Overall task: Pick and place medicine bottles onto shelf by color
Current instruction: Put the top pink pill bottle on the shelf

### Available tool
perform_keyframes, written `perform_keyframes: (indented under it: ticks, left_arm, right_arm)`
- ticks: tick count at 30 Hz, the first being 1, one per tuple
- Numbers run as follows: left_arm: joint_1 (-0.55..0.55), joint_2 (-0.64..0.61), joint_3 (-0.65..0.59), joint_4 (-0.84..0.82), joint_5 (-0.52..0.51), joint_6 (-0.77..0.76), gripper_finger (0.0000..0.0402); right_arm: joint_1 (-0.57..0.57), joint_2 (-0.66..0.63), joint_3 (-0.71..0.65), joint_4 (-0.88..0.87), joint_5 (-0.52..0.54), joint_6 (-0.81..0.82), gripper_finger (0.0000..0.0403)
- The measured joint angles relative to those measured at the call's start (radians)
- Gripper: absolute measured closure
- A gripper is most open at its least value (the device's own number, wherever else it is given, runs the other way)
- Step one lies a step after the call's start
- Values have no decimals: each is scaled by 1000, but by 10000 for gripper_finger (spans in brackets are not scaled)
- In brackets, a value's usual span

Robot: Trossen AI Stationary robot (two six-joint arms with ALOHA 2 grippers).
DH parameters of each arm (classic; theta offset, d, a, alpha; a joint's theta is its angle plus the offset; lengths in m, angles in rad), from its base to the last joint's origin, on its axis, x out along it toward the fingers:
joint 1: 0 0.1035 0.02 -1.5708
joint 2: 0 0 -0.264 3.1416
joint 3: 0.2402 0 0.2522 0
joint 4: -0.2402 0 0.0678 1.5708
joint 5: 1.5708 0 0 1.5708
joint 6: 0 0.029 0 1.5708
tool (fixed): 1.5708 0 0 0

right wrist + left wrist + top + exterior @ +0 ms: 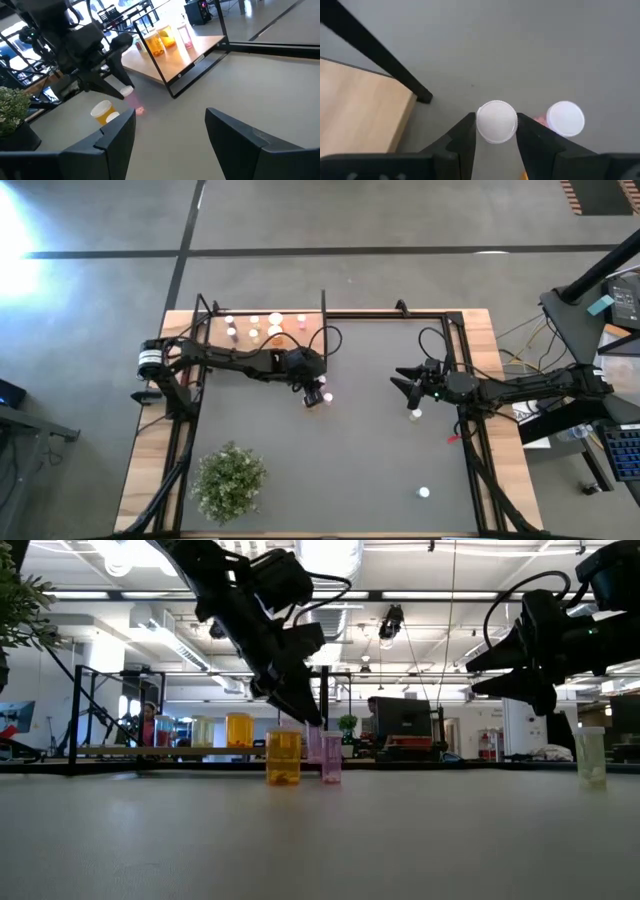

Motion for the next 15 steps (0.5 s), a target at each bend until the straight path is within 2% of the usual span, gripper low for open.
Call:
perform_keyframes:
  ticks: [7,15]
  left_arm:
    - [49,-90,0,-73,-13,0,290]
    - [192,-127,15,-83,-70,0,290]
  right_arm:
    - [0,0,0,0,0,0,174]
    - [0,0,0,0,0,0,174]
